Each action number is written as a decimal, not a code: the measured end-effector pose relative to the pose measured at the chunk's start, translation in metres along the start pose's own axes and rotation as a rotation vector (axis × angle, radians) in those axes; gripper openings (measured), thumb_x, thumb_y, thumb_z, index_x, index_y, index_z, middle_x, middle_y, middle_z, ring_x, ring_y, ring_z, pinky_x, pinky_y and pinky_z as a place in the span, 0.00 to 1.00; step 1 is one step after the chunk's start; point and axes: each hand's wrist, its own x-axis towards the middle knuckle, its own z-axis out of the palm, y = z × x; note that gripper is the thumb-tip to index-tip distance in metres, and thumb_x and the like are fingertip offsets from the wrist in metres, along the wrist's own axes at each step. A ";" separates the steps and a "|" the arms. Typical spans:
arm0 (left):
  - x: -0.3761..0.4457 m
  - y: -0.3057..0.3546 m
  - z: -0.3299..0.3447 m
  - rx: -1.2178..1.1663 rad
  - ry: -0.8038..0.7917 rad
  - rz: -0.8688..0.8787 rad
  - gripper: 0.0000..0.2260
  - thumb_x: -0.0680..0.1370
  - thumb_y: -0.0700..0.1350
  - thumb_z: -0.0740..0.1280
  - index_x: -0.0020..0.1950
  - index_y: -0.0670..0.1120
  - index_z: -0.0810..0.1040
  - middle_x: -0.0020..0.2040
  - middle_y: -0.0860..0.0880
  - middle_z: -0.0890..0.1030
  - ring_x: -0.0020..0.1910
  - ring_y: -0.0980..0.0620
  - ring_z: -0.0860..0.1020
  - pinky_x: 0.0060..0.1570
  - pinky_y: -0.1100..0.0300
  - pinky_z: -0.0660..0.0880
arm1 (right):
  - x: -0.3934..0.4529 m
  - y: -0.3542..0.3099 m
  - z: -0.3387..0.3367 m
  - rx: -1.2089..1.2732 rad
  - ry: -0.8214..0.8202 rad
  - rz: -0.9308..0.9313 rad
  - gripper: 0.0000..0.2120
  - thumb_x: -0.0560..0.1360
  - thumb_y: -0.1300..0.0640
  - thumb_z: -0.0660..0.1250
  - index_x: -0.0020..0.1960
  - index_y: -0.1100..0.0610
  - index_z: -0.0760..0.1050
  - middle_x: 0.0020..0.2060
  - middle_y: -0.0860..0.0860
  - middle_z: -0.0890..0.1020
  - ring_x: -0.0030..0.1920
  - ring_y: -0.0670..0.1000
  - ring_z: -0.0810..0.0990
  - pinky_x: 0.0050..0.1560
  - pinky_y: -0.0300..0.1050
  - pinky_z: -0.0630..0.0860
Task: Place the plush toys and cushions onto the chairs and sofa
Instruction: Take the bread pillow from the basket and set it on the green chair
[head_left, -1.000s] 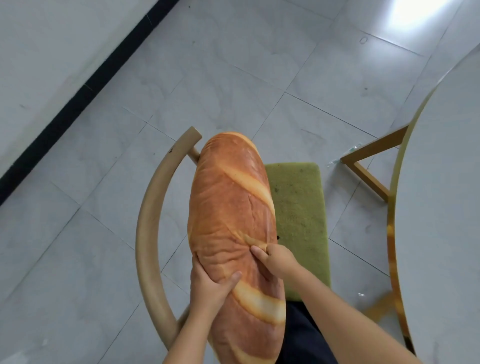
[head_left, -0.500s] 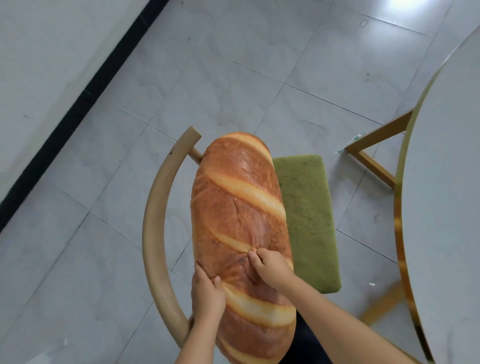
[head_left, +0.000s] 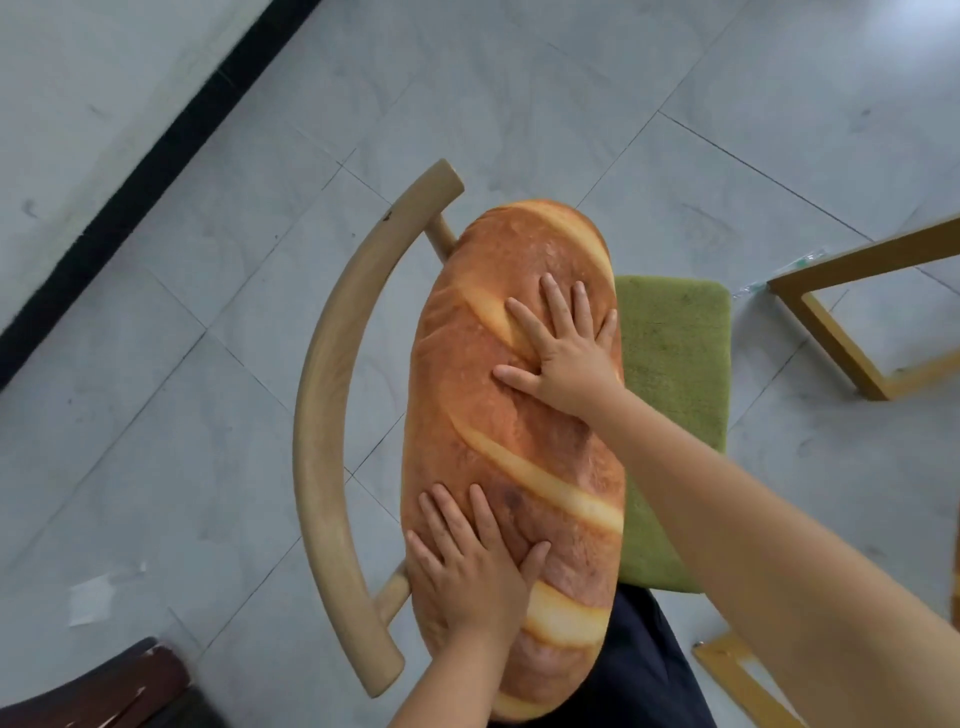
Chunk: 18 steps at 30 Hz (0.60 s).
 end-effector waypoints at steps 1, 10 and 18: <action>0.009 0.001 0.009 0.004 -0.041 -0.004 0.40 0.72 0.68 0.36 0.65 0.37 0.61 0.65 0.34 0.60 0.64 0.35 0.61 0.60 0.36 0.54 | 0.010 0.001 0.009 -0.013 -0.040 0.004 0.36 0.69 0.31 0.53 0.72 0.39 0.44 0.74 0.49 0.37 0.73 0.58 0.33 0.68 0.68 0.35; -0.005 -0.022 0.016 -0.052 0.234 0.094 0.36 0.75 0.66 0.39 0.72 0.40 0.54 0.73 0.35 0.51 0.72 0.37 0.52 0.62 0.41 0.56 | -0.005 -0.006 0.004 0.103 0.109 0.010 0.35 0.70 0.33 0.53 0.73 0.42 0.48 0.75 0.51 0.43 0.74 0.58 0.38 0.69 0.65 0.38; -0.056 -0.025 0.069 0.071 0.104 0.122 0.47 0.58 0.70 0.68 0.69 0.46 0.58 0.69 0.36 0.58 0.70 0.36 0.56 0.70 0.45 0.43 | -0.111 0.004 0.077 0.231 -0.057 0.089 0.46 0.58 0.22 0.30 0.69 0.46 0.42 0.69 0.45 0.38 0.73 0.55 0.37 0.69 0.68 0.42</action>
